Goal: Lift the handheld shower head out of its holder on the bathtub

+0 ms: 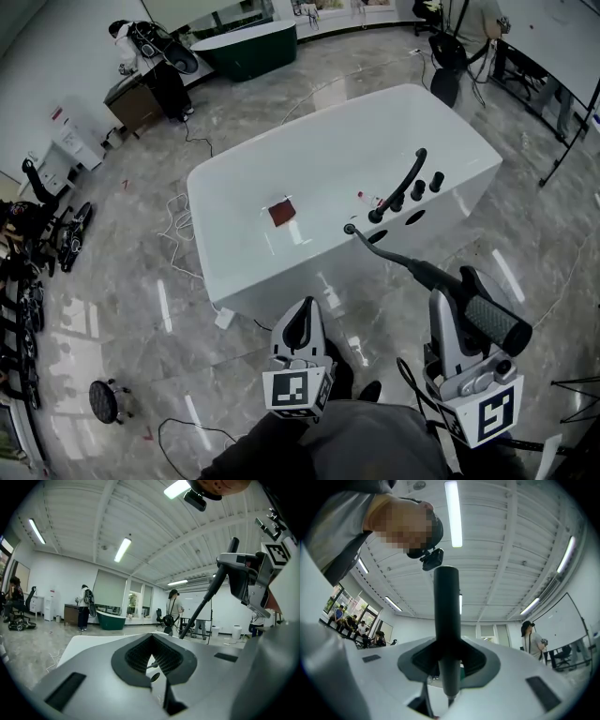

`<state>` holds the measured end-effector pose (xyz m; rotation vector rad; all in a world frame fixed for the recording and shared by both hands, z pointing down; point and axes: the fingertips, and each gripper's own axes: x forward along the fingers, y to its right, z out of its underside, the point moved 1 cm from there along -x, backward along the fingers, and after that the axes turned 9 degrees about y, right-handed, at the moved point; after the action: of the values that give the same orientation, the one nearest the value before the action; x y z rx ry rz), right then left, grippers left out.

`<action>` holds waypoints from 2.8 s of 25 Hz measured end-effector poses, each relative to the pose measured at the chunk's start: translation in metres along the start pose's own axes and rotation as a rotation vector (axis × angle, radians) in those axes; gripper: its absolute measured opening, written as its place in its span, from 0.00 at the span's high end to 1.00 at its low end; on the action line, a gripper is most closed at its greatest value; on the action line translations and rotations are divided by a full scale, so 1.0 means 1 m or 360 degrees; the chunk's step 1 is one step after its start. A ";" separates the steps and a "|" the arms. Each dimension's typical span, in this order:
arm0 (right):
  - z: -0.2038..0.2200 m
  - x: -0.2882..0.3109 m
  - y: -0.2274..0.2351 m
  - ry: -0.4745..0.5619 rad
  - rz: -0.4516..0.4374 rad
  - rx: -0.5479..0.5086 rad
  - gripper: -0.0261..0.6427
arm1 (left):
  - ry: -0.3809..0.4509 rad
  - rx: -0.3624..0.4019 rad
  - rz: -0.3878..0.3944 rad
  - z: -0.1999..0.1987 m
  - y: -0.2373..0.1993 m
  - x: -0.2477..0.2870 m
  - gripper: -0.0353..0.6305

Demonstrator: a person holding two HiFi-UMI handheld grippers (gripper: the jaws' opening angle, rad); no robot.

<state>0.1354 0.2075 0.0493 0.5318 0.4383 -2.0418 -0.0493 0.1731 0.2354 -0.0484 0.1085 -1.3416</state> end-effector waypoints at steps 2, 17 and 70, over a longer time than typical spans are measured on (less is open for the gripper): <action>0.010 -0.008 -0.002 -0.0043 0.0003 0.0025 0.76 | 0.0056 0.0032 0.0006 -0.013 0.006 -0.003 0.94; 0.063 -0.012 -0.007 -0.0307 0.0025 0.0112 0.76 | 0.0264 0.0064 0.0075 -0.068 0.028 -0.008 0.94; 0.083 -0.008 -0.019 -0.0476 -0.0056 0.0146 0.76 | 0.0216 0.0079 0.0205 -0.077 0.054 -0.003 0.94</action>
<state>0.1066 0.1810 0.1253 0.2670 0.1766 -2.1396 -0.0059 0.1907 0.1536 0.0906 0.1900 -1.2175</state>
